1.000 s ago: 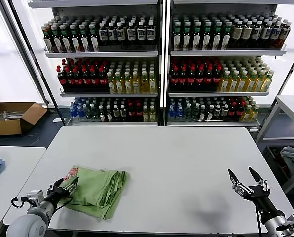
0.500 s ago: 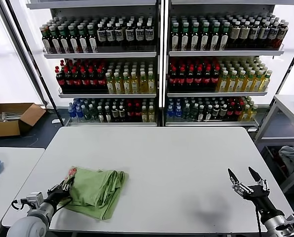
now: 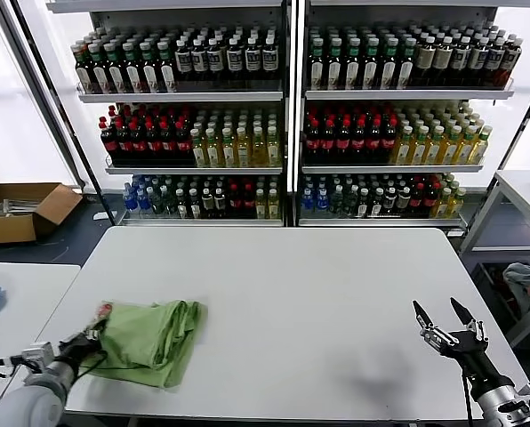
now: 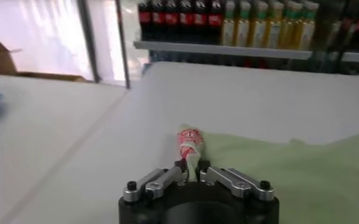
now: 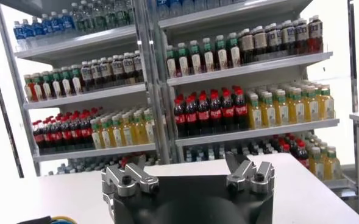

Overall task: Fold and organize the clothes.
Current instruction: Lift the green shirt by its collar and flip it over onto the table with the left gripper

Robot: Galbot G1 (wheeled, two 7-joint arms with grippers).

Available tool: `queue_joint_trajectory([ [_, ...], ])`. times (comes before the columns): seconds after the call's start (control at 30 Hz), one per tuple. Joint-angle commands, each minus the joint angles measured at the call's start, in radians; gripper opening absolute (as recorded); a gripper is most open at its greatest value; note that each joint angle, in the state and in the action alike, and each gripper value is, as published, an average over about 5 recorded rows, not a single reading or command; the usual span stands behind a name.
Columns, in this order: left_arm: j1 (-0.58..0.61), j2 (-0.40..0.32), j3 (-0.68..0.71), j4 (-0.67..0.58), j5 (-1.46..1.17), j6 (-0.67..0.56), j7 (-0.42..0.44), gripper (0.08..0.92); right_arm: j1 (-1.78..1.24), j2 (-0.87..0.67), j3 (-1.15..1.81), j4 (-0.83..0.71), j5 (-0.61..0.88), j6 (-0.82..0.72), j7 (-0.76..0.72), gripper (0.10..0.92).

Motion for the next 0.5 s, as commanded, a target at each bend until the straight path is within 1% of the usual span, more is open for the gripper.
queue_joint_trajectory([
  [0.03, -0.009, 0.268, -0.295, 0.134, -0.080, -0.022, -0.005, 0.145, 0.005, 0.005, -0.010, -0.003, 0.001, 0.002, 0.001, 0.823],
  [0.1, 0.001, 0.317, -0.333, 0.150, -0.089, -0.022, -0.002, 0.145, 0.009, 0.007, -0.017, -0.005, 0.000, 0.003, 0.000, 0.823],
  [0.17, 0.011, 0.348, -0.362, 0.145, -0.093, -0.019, -0.002, 0.145, 0.014, 0.010, -0.026, -0.006, -0.001, 0.004, 0.001, 0.823],
  [0.27, 0.019, 0.359, -0.384, 0.106, -0.091, -0.009, -0.006, 0.145, 0.019, 0.014, -0.034, -0.005, -0.002, 0.003, 0.001, 0.823],
  [0.37, 0.018, 0.329, -0.374, 0.030, -0.083, 0.004, -0.017, 0.145, 0.018, 0.015, -0.037, -0.005, -0.001, 0.005, 0.002, 0.823],
  [0.5, 0.015, 0.230, -0.281, -0.129, -0.070, 0.035, -0.049, 0.145, 0.015, 0.015, -0.041, -0.010, -0.004, 0.009, 0.002, 0.823],
])
